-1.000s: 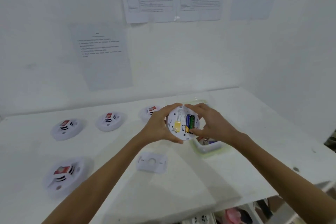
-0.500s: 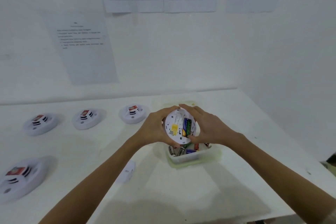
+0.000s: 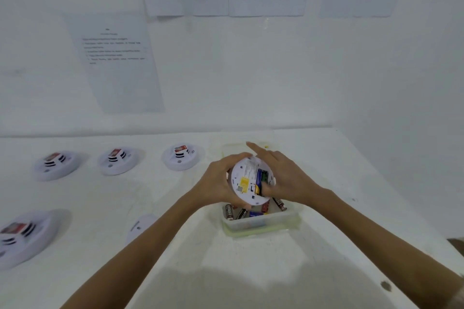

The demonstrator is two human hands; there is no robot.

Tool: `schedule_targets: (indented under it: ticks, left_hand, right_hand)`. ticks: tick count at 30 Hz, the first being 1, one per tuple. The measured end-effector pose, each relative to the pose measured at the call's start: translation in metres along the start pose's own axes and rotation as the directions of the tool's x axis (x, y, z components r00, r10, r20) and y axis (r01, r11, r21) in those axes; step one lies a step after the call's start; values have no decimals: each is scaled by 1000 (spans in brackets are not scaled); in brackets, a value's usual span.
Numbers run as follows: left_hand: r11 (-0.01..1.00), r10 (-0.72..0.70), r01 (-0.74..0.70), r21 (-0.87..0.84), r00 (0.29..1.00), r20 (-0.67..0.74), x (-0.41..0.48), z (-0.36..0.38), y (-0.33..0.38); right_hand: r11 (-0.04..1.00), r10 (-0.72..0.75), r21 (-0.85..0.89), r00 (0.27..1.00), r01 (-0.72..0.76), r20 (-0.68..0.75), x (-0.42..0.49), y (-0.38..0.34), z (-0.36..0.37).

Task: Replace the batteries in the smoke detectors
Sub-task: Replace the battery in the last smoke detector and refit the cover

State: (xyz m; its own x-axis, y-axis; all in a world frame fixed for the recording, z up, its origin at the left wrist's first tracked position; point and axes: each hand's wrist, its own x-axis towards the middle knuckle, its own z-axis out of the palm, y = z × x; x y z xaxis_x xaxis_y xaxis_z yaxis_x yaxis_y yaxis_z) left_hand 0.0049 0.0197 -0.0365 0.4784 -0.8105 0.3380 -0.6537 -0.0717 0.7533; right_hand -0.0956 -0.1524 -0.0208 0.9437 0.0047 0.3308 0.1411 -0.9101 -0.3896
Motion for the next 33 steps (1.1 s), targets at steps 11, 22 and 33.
schedule_targets:
  ticks: [11, 22, 33]
  left_hand:
    - [999, -17, 17, 37, 1000, 2, 4, -3, -7]
    - [997, 26, -23, 73, 999, -32, 4, -9, -2]
    - [988, 87, -90, 127, 996, 29, 10, -22, 0]
  right_hand:
    - [995, -88, 44, 993, 84, 73, -3, -3, -5]
    - [975, -117, -187, 993, 118, 20, 2, -12, 11]
    - [987, -159, -42, 987, 158, -24, 1, -4, 12]
